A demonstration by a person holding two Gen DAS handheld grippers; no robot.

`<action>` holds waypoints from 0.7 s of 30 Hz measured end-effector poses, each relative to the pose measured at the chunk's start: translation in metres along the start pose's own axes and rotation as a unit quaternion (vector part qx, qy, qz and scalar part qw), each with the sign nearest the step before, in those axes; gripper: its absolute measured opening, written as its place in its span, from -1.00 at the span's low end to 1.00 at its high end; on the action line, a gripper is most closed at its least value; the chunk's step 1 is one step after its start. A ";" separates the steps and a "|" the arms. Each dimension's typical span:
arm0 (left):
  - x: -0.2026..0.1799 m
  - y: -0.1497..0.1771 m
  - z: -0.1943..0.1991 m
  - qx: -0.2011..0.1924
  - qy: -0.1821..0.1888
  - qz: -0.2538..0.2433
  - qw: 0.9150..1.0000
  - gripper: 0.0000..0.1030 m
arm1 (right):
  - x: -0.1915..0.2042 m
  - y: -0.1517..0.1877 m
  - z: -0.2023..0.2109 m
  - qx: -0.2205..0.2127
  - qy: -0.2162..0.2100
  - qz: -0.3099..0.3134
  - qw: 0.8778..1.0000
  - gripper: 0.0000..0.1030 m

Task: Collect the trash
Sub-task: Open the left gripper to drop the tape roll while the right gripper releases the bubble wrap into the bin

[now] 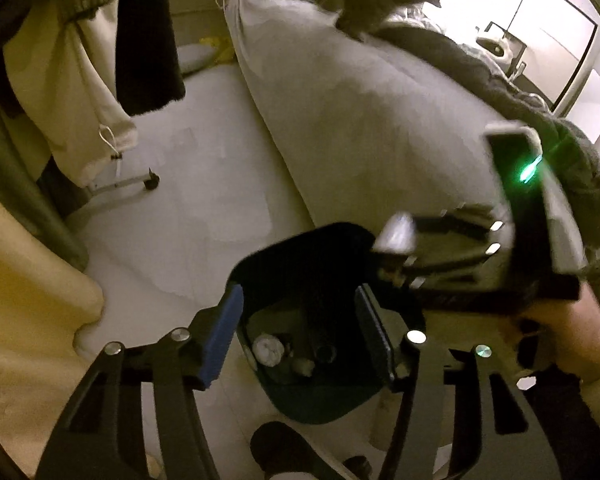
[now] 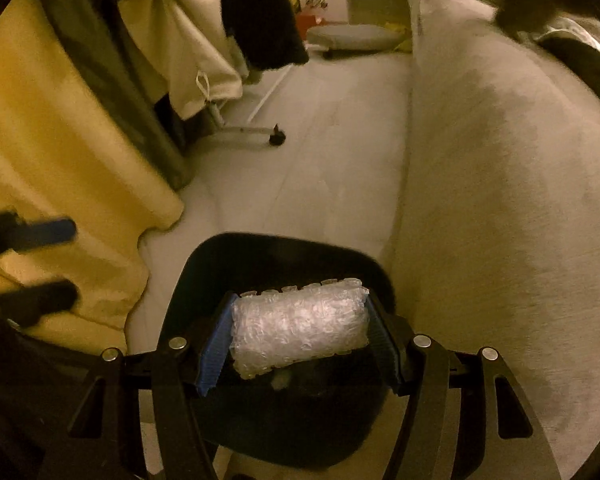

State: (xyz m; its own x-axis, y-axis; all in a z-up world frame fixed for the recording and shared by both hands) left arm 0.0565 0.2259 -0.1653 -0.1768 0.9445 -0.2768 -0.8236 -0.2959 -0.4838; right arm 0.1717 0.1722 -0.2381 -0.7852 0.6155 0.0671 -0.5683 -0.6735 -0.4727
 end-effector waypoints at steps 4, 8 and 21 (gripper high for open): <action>-0.006 -0.011 0.011 -0.022 0.001 0.008 1.000 0.15 | 0.009 0.006 -0.018 0.023 -0.004 0.012 1.000 0.23; -0.008 -0.022 0.021 -0.046 -0.001 0.010 0.999 0.06 | 0.012 0.013 -0.031 0.043 -0.006 0.018 0.999 0.23; -0.012 -0.043 0.048 -0.090 0.001 0.010 0.996 -0.16 | 0.025 0.034 -0.059 0.096 0.005 0.048 0.994 0.23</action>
State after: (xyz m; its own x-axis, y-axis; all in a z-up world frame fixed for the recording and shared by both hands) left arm 0.0680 0.2338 -0.1009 -0.1916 0.9378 -0.2895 -0.7093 -0.3362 -0.6195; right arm 0.1469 0.1888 -0.3040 -0.8366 0.5474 0.0205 -0.5273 -0.7947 -0.3007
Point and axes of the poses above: each gripper's, at about its wrist camera, not at the fingertips, and z roughly against the way its jaws point, x to its left, y to its underside, the point moved 6 cm from there along -z, roughly the way its jaws point, and after that the axes turned 11 degrees about z, right-handed, at the moved point
